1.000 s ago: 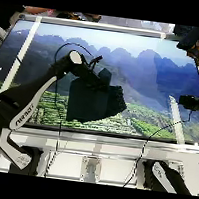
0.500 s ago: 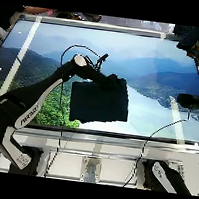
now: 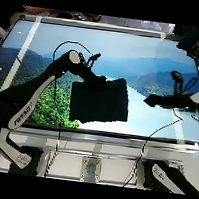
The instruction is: Fold the clothes and pants, and hang the long-sleeved shirts on hangers.
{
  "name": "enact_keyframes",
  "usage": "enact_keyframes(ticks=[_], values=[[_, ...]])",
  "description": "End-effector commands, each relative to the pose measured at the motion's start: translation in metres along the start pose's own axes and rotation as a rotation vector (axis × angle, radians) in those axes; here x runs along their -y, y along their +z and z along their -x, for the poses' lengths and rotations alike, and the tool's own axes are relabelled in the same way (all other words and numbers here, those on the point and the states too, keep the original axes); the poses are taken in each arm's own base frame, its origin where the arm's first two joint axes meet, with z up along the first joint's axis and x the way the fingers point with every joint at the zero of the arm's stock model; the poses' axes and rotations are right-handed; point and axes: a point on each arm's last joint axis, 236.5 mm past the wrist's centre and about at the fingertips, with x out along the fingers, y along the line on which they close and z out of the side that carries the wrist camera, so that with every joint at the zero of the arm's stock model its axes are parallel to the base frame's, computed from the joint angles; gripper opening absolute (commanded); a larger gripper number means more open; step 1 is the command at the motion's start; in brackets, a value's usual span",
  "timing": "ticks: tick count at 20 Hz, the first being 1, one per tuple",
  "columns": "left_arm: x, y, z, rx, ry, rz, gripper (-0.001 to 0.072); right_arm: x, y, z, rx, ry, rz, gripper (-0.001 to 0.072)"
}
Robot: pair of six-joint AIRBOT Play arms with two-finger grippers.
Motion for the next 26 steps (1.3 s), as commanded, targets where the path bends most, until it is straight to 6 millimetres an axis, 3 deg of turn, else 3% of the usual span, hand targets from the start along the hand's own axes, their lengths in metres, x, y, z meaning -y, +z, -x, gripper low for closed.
enact_keyframes(ticks=[1,3,5,9,13,16,20,21,22,24,25,26], values=[[-0.087,-0.033,0.046,-0.104,0.425,-0.035,0.0459,-0.039,0.0,-0.068,-0.057,0.059,0.122,0.0672],[-0.111,-0.048,0.071,-0.11,0.552,-0.049,0.0459,-0.054,0.001,-0.097,-0.114,0.083,0.183,0.0672],[-0.121,-0.065,0.077,-0.083,0.562,-0.04,0.0459,-0.062,0.013,-0.118,-0.14,0.097,0.192,0.0672],[-0.142,-0.117,0.056,-0.06,0.561,-0.039,0.0459,-0.059,0.045,-0.133,-0.122,0.092,0.171,0.0672],[-0.152,-0.171,0.033,-0.034,0.521,-0.019,0.0459,-0.048,0.05,-0.153,-0.15,0.077,0.179,0.0669],[-0.147,-0.184,0.04,0.002,0.51,-0.024,0.0459,-0.039,0.037,-0.168,-0.227,0.071,0.174,0.0665],[-0.138,-0.18,0.053,0.052,0.505,-0.041,0.0459,-0.04,0.022,-0.173,-0.289,0.094,0.163,0.065],[-0.138,-0.18,0.053,0.053,0.505,-0.042,0.0459,-0.043,0.019,-0.171,-0.299,0.106,0.16,0.0551],[-0.138,-0.18,0.053,0.052,0.505,-0.042,0.0459,-0.044,0.016,-0.17,-0.312,0.112,0.16,0.0408],[-0.138,-0.18,0.053,0.052,0.506,-0.042,0.0459,-0.046,0.01,-0.168,-0.342,0.124,0.161,0.0068],[-0.138,-0.18,0.053,0.052,0.505,-0.042,0.0459,-0.046,0.01,-0.167,-0.344,0.123,0.166,0.0013],[-0.138,-0.18,0.053,0.052,0.505,-0.042,0.0459,-0.044,0.015,-0.165,-0.334,0.115,0.17,0.0013]])
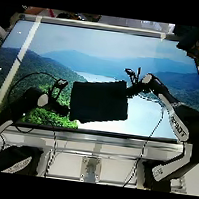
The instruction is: Fold the clothes and pants, and hang the long-sleeved shirts on hangers.
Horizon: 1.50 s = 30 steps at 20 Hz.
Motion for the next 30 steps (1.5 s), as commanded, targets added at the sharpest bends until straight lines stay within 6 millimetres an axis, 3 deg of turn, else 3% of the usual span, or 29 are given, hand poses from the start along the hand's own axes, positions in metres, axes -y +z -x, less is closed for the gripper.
enact_keyframes(ticks=[1,3,5,8,10,12,16,19,22,23,25,26,30], values=[[0.0,0.0,0.001,0.005,-0.001,0.001,0.0459,0.005,0.002,0.009,-0.018,-0.018,0.001,0.0013],[0.0,0.0,0.001,0.005,-0.001,0.001,0.0459,0.033,0.02,0.036,0.019,-0.118,-0.037,0.0013],[0.0,0.0,0.001,0.005,-0.001,0.001,0.0459,0.082,0.029,0.081,0.025,-0.288,-0.051,0.0013],[0.0,0.0,0.001,0.005,-0.001,0.001,0.0459,0.17,0.011,0.164,0.012,-0.515,-0.16,0.0013],[0.0,0.0,0.001,0.005,-0.001,0.001,0.0459,0.22,-0.017,0.209,0.037,-0.561,-0.29,0.0013],[0.0,0.0,0.001,0.006,-0.001,0.001,0.0459,0.268,-0.058,0.244,0.076,-0.585,-0.463,0.0013],[0.0,0.0,0.001,0.006,-0.001,0.001,0.0459,0.338,-0.166,0.297,0.104,-0.605,-0.759,0.0013],[0.0,0.0,0.001,0.006,-0.001,0.001,0.0459,0.366,-0.248,0.321,0.126,-0.605,-0.956,0.0012],[0.0,0.0,0.001,0.005,-0.001,0.001,0.0459,0.371,-0.315,0.319,0.107,-0.565,-1.101,0.0014],[0.0,0.0,0.001,0.005,-0.001,0.001,0.0459,0.37,-0.331,0.315,0.099,-0.551,-1.133,0.0044],[0.0,0.0,0.001,0.006,-0.001,0.001,0.0459,0.368,-0.353,0.312,0.091,-0.531,-1.187,0.0285],[0.0,0.0,0.001,0.006,-0.001,0.001,0.0459,0.366,-0.359,0.312,0.09,-0.524,-1.212,0.0322],[0.0,0.0,0.001,0.006,-0.001,0.001,0.0459,0.357,-0.363,0.314,0.095,-0.498,-1.303,0.0335]])
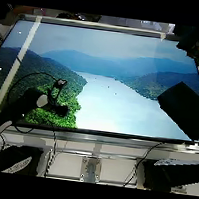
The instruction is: Fold the clothes and pants, and hang the long-sleeved shirts on hangers.
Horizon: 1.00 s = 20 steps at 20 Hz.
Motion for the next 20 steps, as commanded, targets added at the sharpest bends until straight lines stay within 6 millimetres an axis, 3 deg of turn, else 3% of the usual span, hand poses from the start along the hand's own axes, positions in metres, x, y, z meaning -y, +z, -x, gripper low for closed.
enact_keyframes(ticks=[1,5,7,9,10,11,12,14,17,20], values=[[0.0,0.0,0.0,0.001,0.0,0.0,0.0459,0.0,-0.009,0.006,-0.02,0.024,-0.066,0.0335],[0.0,0.0,0.0,0.001,0.0,0.0,0.0459,-0.055,0.02,0.053,0.168,0.057,0.062,0.0335],[0.0,0.0,0.0,0.001,0.0,0.0,0.0459,-0.11,0.032,0.091,0.296,0.124,0.142,0.0334],[0.0,0.0,0.0,0.001,0.0,0.0,0.0459,-0.182,0.014,0.119,0.312,0.259,0.242,0.0333],[0.0,0.0,0.0,0.001,0.0,0.0,0.0459,-0.219,-0.002,0.128,0.292,0.325,0.301,0.0312],[0.0,0.0,0.0,0.001,0.0,0.0,0.0459,-0.26,-0.026,0.135,0.254,0.393,0.38,0.0215],[0.0,0.0,0.0,0.001,0.0,0.0,0.0459,-0.299,-0.051,0.138,0.214,0.434,0.475,0.0024],[0.0,0.0,0.0,0.001,0.0,0.0,0.0459,-0.356,-0.104,0.134,0.142,0.411,0.682,0.0013],[0.0,0.0,0.0,0.001,0.0,0.0,0.0459,-0.4,-0.175,0.118,0.081,0.26,0.945,0.0013],[0.0,0.0,0.0,0.001,0.0,0.0,0.0459,-0.433,-0.237,0.097,0.042,0.212,1.087,0.0013]])
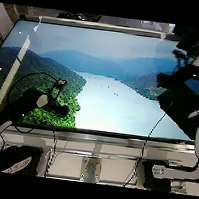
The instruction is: Fold the clothes and pants, and hang the long-sleeved shirts on hangers.
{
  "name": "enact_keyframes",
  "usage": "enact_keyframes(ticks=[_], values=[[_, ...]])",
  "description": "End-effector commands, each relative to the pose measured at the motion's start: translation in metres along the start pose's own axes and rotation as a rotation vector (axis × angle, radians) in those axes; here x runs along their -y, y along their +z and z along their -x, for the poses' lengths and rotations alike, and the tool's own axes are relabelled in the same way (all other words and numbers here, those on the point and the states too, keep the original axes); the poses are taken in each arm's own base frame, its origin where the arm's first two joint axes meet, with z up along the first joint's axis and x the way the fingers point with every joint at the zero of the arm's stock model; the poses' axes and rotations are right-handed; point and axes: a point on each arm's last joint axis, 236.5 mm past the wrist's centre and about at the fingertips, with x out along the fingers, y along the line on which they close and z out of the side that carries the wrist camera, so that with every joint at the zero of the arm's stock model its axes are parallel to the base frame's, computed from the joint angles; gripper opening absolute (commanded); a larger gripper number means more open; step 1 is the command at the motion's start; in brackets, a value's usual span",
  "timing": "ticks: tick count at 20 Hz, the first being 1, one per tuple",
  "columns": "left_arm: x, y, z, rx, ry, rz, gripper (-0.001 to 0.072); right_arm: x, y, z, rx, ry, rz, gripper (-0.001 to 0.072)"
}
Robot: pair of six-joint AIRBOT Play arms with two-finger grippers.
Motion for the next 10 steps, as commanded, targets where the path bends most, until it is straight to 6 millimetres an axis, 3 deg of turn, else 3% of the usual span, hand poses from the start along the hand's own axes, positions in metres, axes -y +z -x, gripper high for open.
enact_keyframes(ticks=[1,5,10], values=[[0.0,0.0,0.0,0.0,0.001,0.001,0.0459,-0.077,-0.025,-0.036,-0.098,-0.029,0.181,0.0013],[0.0,0.0,0.0,0.0,0.001,0.001,0.0459,-0.106,-0.053,-0.071,-0.16,-0.031,0.239,0.0014],[0.0,0.0,0.0,0.0,0.001,0.001,0.0459,-0.102,-0.081,-0.09,-0.245,-0.044,0.201,0.0013]])
